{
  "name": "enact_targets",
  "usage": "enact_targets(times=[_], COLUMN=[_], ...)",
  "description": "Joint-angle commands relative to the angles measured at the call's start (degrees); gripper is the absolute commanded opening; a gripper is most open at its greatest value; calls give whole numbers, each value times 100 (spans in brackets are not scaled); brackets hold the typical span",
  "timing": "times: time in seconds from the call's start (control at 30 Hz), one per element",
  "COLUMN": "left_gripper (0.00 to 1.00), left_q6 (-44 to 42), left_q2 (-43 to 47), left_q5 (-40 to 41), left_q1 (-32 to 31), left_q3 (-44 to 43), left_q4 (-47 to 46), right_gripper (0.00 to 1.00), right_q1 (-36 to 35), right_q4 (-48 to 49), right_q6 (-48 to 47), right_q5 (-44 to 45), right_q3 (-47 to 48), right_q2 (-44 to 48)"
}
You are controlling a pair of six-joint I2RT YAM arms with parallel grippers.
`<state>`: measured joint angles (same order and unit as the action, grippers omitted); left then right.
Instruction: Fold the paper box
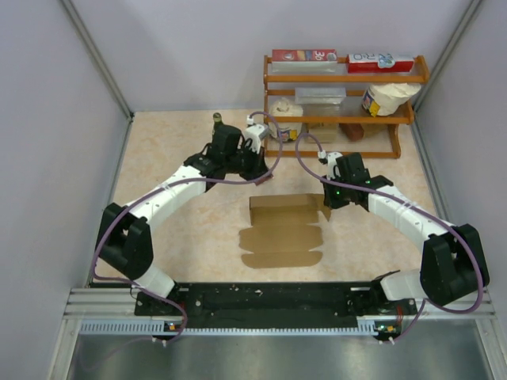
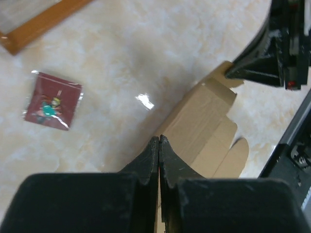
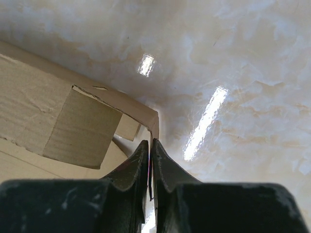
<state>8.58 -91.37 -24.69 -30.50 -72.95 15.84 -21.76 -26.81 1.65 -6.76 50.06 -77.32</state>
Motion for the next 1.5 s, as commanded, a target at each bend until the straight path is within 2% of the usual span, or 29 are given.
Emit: enact_targets(times=[0.0, 0.17, 0.27, 0.47, 0.63, 0.77, 0.87, 1.03, 1.2, 1.47], left_gripper=[0, 0, 0, 0, 0, 0, 0, 0, 0, 0], left_q6=[-234, -128, -102, -76, -76, -84, -67, -67, -93, -102], left_q2=[225, 225, 330, 296, 304, 295, 243, 234, 252, 287], left_q5=[-160, -168, -150, -168, -89, -80, -124, -89, -80, -19], left_q1=[-298, -325, -351, -413, -474, -474, -466, -483, -518, -545], left_q3=[324, 509, 650, 738, 756, 765, 756, 764, 800, 896], left_q4=[-406, -450, -537, -564, -573, -573, -573, -546, -503, -450], right_gripper=[7, 11, 20, 27, 30, 24, 13, 0, 0, 0], right_q1=[-83, -83, -83, -83, -83, -83, -118, -162, -162, -162], right_q4=[105, 97, 105, 44, -17, 26, 228, 553, 984, 1160], right_q6=[11, 81, 134, 353, 678, 1020, 1302, 1680, 1883, 2006], right_q5=[9, 17, 96, 193, 220, -237, -632, -361, -141, 78], right_q3=[179, 206, 241, 390, 531, 522, 224, -417, -893, -911], right_q2=[165, 252, 340, 656, 1183, 1482, 1448, 1228, 939, 472])
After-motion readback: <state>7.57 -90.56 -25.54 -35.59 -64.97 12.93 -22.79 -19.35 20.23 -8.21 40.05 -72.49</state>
